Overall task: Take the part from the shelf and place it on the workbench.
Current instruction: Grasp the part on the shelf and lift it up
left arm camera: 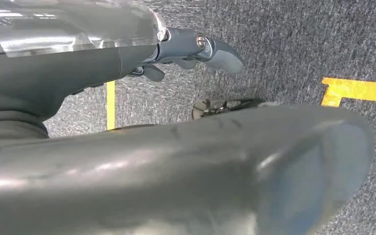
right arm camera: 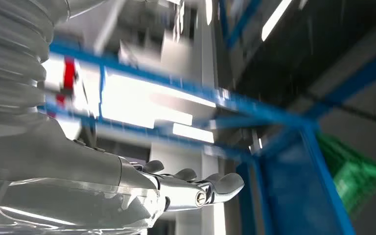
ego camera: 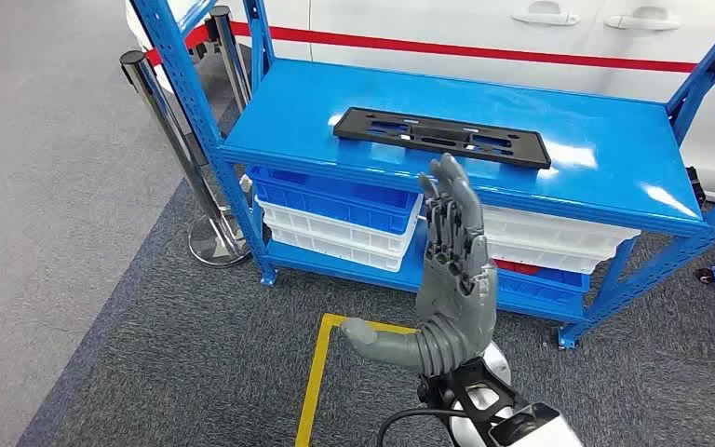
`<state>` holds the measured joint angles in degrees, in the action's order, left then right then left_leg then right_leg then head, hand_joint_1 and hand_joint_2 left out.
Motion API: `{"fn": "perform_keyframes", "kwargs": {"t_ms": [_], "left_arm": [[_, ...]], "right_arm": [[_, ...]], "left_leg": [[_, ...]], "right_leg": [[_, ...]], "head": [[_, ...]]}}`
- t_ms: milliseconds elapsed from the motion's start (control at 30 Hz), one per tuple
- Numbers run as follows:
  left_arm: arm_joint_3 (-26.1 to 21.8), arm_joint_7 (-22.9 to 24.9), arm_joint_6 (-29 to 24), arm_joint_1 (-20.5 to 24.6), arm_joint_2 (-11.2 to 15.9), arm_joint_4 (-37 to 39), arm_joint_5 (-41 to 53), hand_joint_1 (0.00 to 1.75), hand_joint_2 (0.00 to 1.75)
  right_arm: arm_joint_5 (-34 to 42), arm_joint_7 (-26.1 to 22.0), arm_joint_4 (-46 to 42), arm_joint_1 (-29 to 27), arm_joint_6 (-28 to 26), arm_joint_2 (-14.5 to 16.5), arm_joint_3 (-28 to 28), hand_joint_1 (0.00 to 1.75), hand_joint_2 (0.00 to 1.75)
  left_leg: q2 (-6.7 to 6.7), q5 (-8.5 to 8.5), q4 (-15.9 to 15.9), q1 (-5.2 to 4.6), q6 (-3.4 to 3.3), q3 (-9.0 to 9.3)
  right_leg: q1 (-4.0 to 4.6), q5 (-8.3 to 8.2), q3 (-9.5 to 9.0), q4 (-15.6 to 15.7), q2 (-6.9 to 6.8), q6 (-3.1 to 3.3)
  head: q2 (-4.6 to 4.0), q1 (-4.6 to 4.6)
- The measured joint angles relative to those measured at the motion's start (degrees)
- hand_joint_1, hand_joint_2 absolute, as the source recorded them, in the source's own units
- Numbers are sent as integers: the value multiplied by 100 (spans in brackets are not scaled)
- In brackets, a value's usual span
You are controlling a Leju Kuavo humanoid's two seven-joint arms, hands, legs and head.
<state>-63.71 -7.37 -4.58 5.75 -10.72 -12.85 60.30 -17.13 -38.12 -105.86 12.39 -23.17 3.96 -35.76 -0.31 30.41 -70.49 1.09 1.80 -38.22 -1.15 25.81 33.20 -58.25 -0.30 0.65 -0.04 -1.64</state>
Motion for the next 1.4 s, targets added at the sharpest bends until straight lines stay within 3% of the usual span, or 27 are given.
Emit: {"fn": "perform_keyframes", "kwargs": {"t_ms": [133, 233, 300, 333, 400, 433, 467, 500, 567, 633, 700, 767, 833, 933, 967, 1000, 1067, 1133, 1200, 1267, 1333, 1400], "left_arm": [[-33, 2, 28, 26, -26, 22, 98, 0, 0], [-61, 14, 63, 50, -49, 48, 190, 0, 0], [-77, 19, 83, 57, -58, 55, 249, 0, 0], [-85, 22, 89, 64, -64, 57, 270, 0, 0], [-98, 32, 96, 74, -74, 61, 292, 0, 0], [-102, 41, 97, 74, -77, 62, 304, 0, 0], [-106, 52, 97, 72, -78, 64, 316, 0, 0], [-108, 66, 97, 71, -80, 66, 326, 0, 0], [-113, 95, 92, 74, -86, 69, 341, 0, 0], [-116, 113, 81, 82, -104, 80, 352, 0, 0], [-119, 119, 66, 88, -120, 88, 364, 0, 0], [-124, 120, 51, 92, -123, 88, 372, 0, 0], [-127, 120, 29, 99, -123, 89, 374, 0, 0], [-129, 122, -3, 104, -123, 90, 387, 0, 0], [-129, 121, -6, 104, -123, 90, 390, 0, 0], [-129, 116, -5, 103, -123, 90, 391, 0, 0], [-130, 89, 2, 102, -123, 90, 387, 0, 0], [-135, 57, 9, 93, -123, 91, 364, 0, 0], [-143, 34, 8, 85, -123, 94, 339, 0, 0], [-147, 16, 4, 85, -125, 94, 332, 0, 0], [-148, 5, 1, 90, -127, 94, 331, 0, 0], [-149, 0, -1, 91, -128, 95, 328, 0, 0]], "right_arm": [[-395, -56, -72, 35, -511, 1, -89, 0, 175], [-800, -113, -113, 63, -1036, 2, -187, 0, 175], [-1037, -147, -136, 78, -1369, 2, -236, 0, 175], [-1122, -152, -147, 87, -1497, 2, -249, 0, 175], [-1206, -151, -158, 97, -1637, 0, -260, 0, 175], [-1215, -151, -157, 99, -1662, -2, -263, 0, 175], [-1208, -151, -156, 100, -1675, -3, -267, 0, 175], [-1190, -151, -155, 103, -1682, -4, -273, 0, 175], [-1120, -151, -154, 130, -1685, -7, -297, 0, 175], [-1001, -152, -149, 181, -1684, -9, -339, 0, 87], [-765, -153, -137, 226, -1655, -20, -393, 0, 0], [-368, -153, -120, 271, -1568, -48, -455, 0, 0], [33, -153, -103, 333, -1453, -78, -503, 0, 0], [371, -153, -75, 393, -1285, -108, -519, 0, 0], [425, -153, -64, 397, -1244, -115, -519, 0, 0], [455, -153, -56, 397, -1208, -121, -517, 0, 0], [462, -153, -49, 396, -1132, -127, -510, 0, 0], [443, -153, -48, 393, -1013, -127, -498, 0, 0], [421, -153, -47, 383, -883, -120, -473, 0, 0], [410, -153, -48, 372, -807, -113, -432, 0, 0], [408, -154, -49, 371, -780, -110, -392, 0, 0], [406, -155, -49, 367, -759, -108, -368, 0, 0]], "left_leg": [[12, -413, 1058, 9, -7, 481], [-7, -422, 1180, -24, -141, 518], [-8, -446, 1207, -26, -229, 527], [-6, -457, 1221, -23, -269, 530], [-2, -460, 1224, -41, -321, 522], [-1, -460, 1223, -59, -337, 517], [-3, -459, 1222, -79, -345, 517], [-9, -457, 1222, -97, -351, 521], [-23, -453, 1222, -131, -355, 543], [-31, -434, 1213, -170, -336, 544], [-28, -407, 1215, -174, -287, 528], [-19, -390, 1210, -164, -227, 540], [-9, -242, 977, -154, -159, 461], [-5, 243, -60, -90, -62, -57], [-4, 299, -317, -67, -35, -203], [-4, 232, -364, -47, -13, -252], [-40, -185, 181, -5, 12, -35], [-236, -500, 905, 31, 1, 291], [-364, -520, 1163, 25, -46, 405], [-277, -523, 1203, 15, -124, 420], [-169, -540, 1266, 25, -210, 463], [-49, -534, 1296, 7, -273, 493]], "right_leg": [[-12, 48, -10, -53, 9, -102], [-2, 39, 2, -44, 8, -196], [-22, 135, 42, -163, 8, -242], [-24, 272, 137, -378, 10, -255], [-15, 641, 485, -1108, 15, -258], [-9, 772, 665, -1466, 17, -253], [-5, 802, 772, -1668, 18, -241], [2, 726, 779, -1663, 19, -219], [42, 333, 478, -1035, 22, -132], [94, 78, 143, -320, 16, -44], [130, 77, 58, -88, 13, -10], [110, 50, 33, -36, 21, 17], [66, 15, -21, 21, 26, 51], [58, 22, -43, 30, 57, 72], [54, 30, -46, 27, 86, 70], [48, 40, -53, 23, 127, 62], [29, 70, -85, 8, 234, 24], [20, 105, -89, -23, 343, -31], [4, 106, -47, -38, 444, -103], [-20, 98, -22, -28, 526, -181], [-11, 212, 56, -203, 399, -233], [2, 526, 376, -838, 170, -259]], "head": [[0, -7], [0, -9], [0, -8], [0, -6], [0, -4], [0, -4], [0, -4], [0, -4], [-1, -4], [-1, -8], [0, -10], [0, -9], [0, -14], [0, -15], [0, -15], [0, -15], [0, -16], [0, -14], [0, -13], [0, -13], [-1, -4], [-1, 6]]}}
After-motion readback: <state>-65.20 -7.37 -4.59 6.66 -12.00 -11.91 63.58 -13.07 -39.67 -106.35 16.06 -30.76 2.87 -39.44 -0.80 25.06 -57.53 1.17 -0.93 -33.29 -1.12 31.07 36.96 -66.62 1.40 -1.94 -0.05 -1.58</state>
